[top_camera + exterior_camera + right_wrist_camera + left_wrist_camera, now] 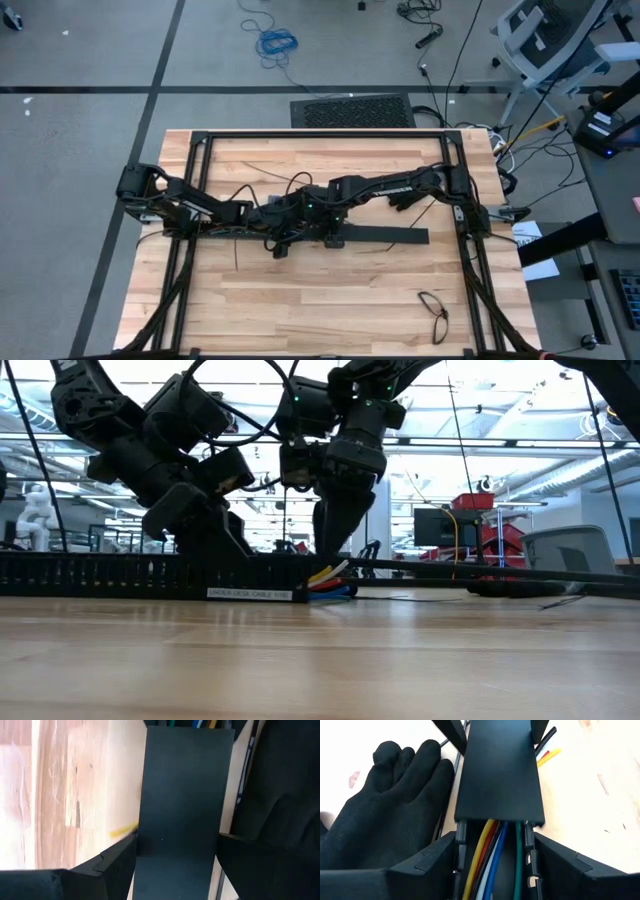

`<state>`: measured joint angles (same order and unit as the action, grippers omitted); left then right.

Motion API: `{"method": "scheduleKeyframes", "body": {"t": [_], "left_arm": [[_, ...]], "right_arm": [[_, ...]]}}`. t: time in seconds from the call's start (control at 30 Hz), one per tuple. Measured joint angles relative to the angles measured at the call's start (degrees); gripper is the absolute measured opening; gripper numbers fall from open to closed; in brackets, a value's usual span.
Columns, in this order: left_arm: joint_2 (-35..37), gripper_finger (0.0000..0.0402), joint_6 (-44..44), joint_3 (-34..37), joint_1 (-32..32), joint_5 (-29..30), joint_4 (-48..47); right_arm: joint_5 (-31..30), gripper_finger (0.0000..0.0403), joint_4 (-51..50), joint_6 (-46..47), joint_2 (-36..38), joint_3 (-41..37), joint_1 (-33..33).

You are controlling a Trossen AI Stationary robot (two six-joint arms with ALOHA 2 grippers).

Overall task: Ziptie cables
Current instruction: Close the cable duct

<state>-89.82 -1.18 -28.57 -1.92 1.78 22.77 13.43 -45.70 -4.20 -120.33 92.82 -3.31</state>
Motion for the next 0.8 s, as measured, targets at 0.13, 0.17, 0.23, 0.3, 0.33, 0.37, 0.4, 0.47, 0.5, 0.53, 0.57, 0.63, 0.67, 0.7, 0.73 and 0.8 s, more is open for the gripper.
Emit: {"method": "scheduleKeyframes", "body": {"t": [0.13, 0.17, 0.23, 0.3, 0.33, 0.37, 0.4, 0.47, 0.5, 0.53, 0.57, 0.63, 0.67, 0.7, 0.73, 0.8], "left_arm": [[0.0, 0.0236, 0.0, 0.1, 0.0, 0.2, 1.0], [0.0, 0.0236, 0.0, 0.1, 0.0, 0.2, 1.0], [0.0, 0.0236, 0.0, 0.1, 0.0, 0.2, 1.0], [0.0, 0.0236, 0.1, 0.1, 0.0, 0.2, 1.1], [0.0, 0.0236, 0.1, 0.1, 0.0, 0.2, 1.2], [-0.1, 0.0236, 0.1, 0.1, 0.0, 0.3, 1.3], [-0.1, 0.0236, 0.1, 0.1, 0.0, 0.3, 1.4], [-0.1, 0.0236, 0.0, 0.1, 0.0, 0.2, 1.4], [-0.1, 0.0236, 0.0, 0.1, 0.0, 0.2, 1.3], [-0.1, 0.0236, 0.0, 0.1, 0.0, 0.2, 1.3], [-0.1, 0.0236, 0.0, 0.1, 0.0, 0.2, 1.3], [-0.1, 0.0236, 0.0, 0.1, 0.0, 0.2, 1.3], [-0.1, 0.0236, 0.0, 0.1, 0.0, 0.2, 1.3], [-0.1, 0.0239, 0.0, 0.1, 0.0, 0.2, 1.3], [-0.1, 0.0243, 0.0, 0.1, 0.0, 0.2, 1.3], [-0.1, 0.0254, 0.0, 0.1, 0.0, 0.2, 1.0]], "right_arm": [[0.0, 0.0256, 2.0, 0.0, -0.1, 0.0, 0.0], [-0.1, 0.0256, 2.1, 0.0, -0.1, 0.0, 0.0], [-0.1, 0.0256, 2.1, 0.1, -0.1, 0.0, 0.0], [-0.1, 0.0256, 2.2, 0.1, -0.1, 0.0, 0.0], [-0.1, 0.0256, 2.2, 0.1, -0.1, 0.0, 0.0], [-0.1, 0.0256, 2.3, 0.1, -0.1, 0.0, 0.0], [-0.1, 0.0256, 2.4, 0.1, -0.1, 0.0, 0.0], [-0.1, 0.0256, 2.4, 0.1, -0.1, 0.0, 0.0], [-0.1, 0.0256, 2.4, 0.1, -0.1, 0.0, 0.0], [-0.1, 0.0256, 2.4, 0.1, -0.1, 0.0, 0.0], [0.0, 0.0256, 2.4, 0.1, -0.1, 0.0, 0.0], [0.0, 0.0256, 2.3, 0.1, -0.1, 0.0, 0.0], [0.0, 0.0256, 2.3, 0.1, -0.1, 0.0, 0.0], [0.0, 0.0256, 2.3, 0.1, -0.1, 0.0, 0.0], [0.0, 0.0256, 2.3, 0.1, -0.1, 0.0, 0.0], [0.0, 0.0256, 2.3, 0.1, -0.1, 0.0, 0.0]]}}
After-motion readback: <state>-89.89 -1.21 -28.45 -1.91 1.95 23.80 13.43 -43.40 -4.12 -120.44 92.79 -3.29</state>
